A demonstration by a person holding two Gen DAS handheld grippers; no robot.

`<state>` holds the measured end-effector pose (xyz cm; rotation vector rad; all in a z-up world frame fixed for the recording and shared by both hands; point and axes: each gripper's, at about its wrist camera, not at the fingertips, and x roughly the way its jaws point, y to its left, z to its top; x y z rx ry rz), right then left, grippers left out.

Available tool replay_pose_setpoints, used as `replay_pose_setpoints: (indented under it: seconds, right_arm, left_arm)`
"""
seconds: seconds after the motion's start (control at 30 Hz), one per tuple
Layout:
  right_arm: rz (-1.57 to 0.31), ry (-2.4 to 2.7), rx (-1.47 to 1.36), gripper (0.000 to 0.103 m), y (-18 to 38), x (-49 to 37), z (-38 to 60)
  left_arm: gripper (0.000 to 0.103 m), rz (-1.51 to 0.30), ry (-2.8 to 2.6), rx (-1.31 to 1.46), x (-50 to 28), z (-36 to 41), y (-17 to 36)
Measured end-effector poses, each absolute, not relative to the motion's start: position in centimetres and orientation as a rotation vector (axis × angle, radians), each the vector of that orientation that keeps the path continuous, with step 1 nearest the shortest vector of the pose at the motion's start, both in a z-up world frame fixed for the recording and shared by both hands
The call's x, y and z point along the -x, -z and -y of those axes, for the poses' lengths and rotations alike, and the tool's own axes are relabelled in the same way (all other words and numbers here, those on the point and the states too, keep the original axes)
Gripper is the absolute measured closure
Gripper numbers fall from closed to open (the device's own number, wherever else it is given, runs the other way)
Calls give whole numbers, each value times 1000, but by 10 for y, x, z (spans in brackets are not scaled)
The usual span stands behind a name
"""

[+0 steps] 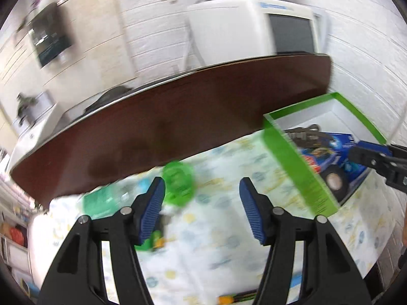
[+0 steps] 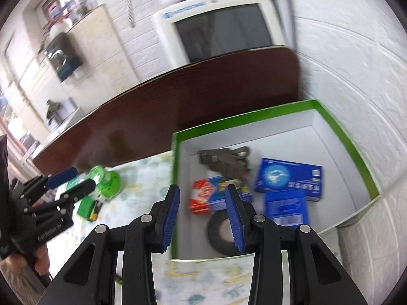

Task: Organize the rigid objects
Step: 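Move the right gripper toward the small green square box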

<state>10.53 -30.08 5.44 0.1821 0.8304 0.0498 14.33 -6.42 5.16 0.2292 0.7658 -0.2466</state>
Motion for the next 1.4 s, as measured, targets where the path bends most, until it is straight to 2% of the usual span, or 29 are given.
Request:
replay_pose_setpoints:
  seconds: [0.23, 0.37, 0.6, 0.73, 0.97, 1.4]
  right_arm:
    - [-910, -258, 17, 64, -28, -93, 218]
    - [-975, -409, 238, 53, 3, -68, 172]
    - [-1042, -389, 495, 52, 42, -47, 138]
    - [-1051, -359, 452, 52, 42, -57, 140]
    - [-1015, -367, 219, 52, 21, -91, 138]
    - [-1039, -386, 125, 52, 20, -129, 104]
  left_arm:
    - [44, -866, 165, -166, -127, -2, -11]
    - [45, -901, 179, -173, -123, -14, 12]
    - [47, -929, 268, -110, -123, -21, 29]
    - [48, -922, 216, -72, -127, -41, 31]
    - [48, -928, 149, -72, -140, -65, 38]
    - [46, -949, 226, -4, -178, -74, 48]
